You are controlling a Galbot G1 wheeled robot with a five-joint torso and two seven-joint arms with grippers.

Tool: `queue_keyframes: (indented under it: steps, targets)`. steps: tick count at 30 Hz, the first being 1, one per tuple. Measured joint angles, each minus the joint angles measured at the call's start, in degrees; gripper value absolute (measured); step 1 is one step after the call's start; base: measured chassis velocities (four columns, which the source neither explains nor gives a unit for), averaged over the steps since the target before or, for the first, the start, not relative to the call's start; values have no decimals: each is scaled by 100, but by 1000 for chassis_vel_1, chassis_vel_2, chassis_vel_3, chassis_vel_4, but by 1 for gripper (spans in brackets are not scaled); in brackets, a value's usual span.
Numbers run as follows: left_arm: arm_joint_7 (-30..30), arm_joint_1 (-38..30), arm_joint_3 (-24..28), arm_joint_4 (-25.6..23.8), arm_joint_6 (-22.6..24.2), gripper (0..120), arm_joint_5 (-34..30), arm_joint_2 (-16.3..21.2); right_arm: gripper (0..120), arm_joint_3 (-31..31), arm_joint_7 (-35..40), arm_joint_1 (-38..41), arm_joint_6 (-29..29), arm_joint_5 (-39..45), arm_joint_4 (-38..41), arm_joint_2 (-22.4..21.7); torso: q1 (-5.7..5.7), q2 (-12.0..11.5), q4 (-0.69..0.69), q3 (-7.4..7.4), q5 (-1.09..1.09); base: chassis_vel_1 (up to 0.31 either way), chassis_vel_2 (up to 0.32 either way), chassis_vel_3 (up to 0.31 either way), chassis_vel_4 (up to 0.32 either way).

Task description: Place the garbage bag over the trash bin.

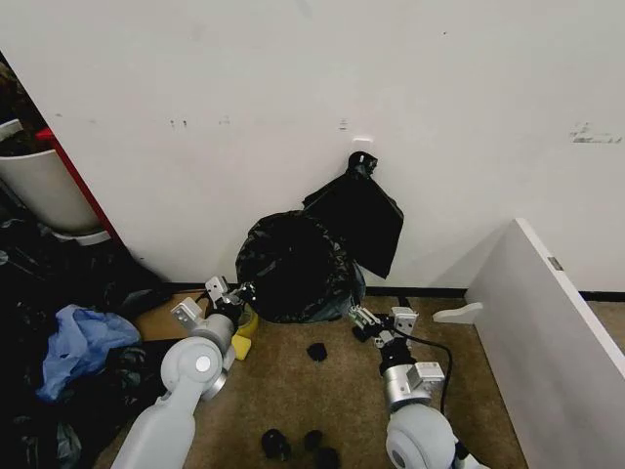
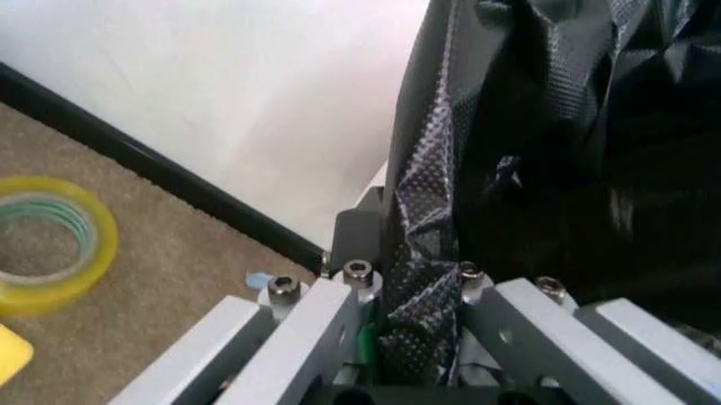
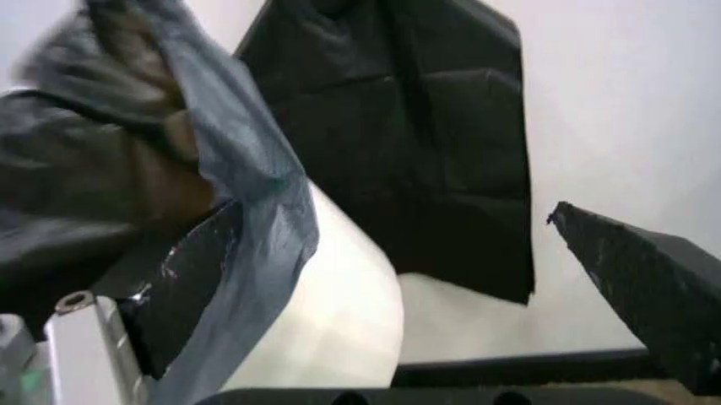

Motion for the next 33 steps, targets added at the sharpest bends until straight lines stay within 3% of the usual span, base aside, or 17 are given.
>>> queue_keyframes:
  steps: [18, 26, 33]
  targets:
    - [-11, 187, 41, -208, 128, 2, 47, 48, 100, 462, -225, 18, 334, -158, 5, 103, 0, 0, 0, 0, 0, 0, 0, 0, 0]
    - [-23, 164, 15, -203, 112, 2, 53, 74, 100, 540, -1137, -194, 732, -367, 192, -63, 0, 0, 0, 0, 0, 0, 0, 0, 0]
    - [-23, 144, 17, -164, 100, 2, 61, 56, 100, 475, -1402, -197, 976, -359, 150, -31, 0, 0, 0, 0, 0, 0, 0, 0, 0]
